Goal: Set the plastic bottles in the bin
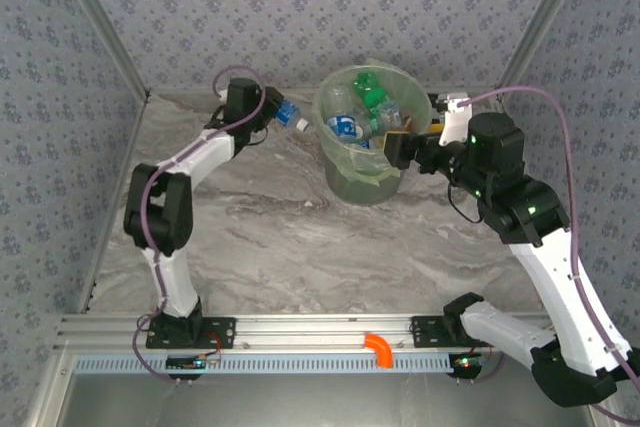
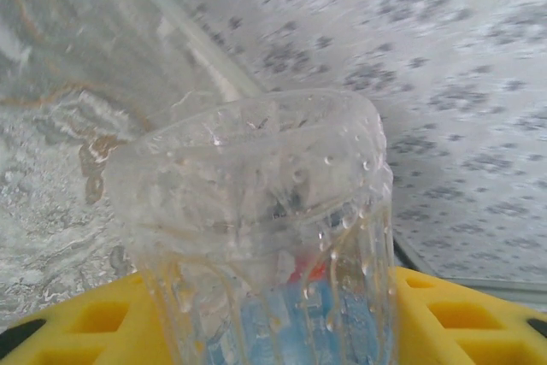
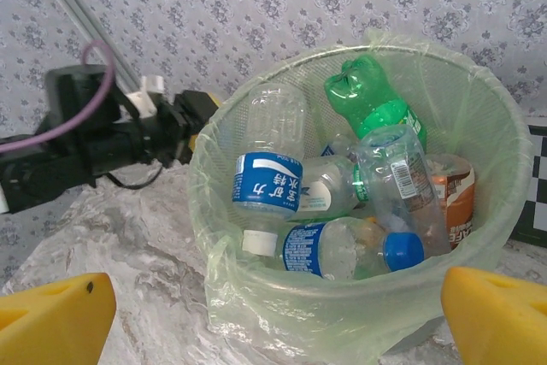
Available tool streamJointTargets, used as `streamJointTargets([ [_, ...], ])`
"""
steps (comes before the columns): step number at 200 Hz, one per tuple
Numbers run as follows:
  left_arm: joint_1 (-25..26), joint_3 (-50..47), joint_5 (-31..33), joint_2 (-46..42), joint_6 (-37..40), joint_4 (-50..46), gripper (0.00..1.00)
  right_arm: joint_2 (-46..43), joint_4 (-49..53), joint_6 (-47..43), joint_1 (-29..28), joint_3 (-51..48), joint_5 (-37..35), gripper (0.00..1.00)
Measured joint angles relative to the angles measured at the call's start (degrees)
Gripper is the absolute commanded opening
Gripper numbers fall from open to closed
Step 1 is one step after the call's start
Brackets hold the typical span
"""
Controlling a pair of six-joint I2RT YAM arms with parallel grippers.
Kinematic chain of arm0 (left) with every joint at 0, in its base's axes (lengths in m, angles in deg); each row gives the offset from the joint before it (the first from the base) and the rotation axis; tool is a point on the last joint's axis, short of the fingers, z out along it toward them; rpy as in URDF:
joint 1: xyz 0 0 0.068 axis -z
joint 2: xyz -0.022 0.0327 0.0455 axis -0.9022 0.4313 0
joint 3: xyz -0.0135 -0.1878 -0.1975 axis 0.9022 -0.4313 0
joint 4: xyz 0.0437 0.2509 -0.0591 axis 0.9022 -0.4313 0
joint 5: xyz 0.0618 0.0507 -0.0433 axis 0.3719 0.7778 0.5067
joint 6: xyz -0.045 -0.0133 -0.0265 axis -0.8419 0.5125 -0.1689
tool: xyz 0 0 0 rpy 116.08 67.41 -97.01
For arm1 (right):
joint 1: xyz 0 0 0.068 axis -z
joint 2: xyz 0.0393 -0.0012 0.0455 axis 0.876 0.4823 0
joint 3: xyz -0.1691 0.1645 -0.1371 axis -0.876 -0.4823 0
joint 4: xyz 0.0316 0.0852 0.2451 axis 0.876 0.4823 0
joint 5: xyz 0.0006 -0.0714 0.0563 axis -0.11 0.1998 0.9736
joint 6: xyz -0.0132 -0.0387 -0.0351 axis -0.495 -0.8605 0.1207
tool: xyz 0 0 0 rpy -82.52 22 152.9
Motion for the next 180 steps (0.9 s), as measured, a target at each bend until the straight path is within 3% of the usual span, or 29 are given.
streamJointTargets([
  [92,1.1,-8.7,3.2,-22.5,3.2,-4.5,0.50,-2.3,-1.3,1.7,0.0,-3.0,-0.3,1.00],
  [136,8.5,-8.8,6.4,-29.1,2.3,-5.2,0.51,-3.5,-1.5,1.9,0.0,-4.3,-1.0,1.00],
  [180,17.7,-7.5,11.0,-29.5,0.6,-5.6,0.51,-6.3,-1.6,2.6,0.0,-6.1,-1.7,1.00],
])
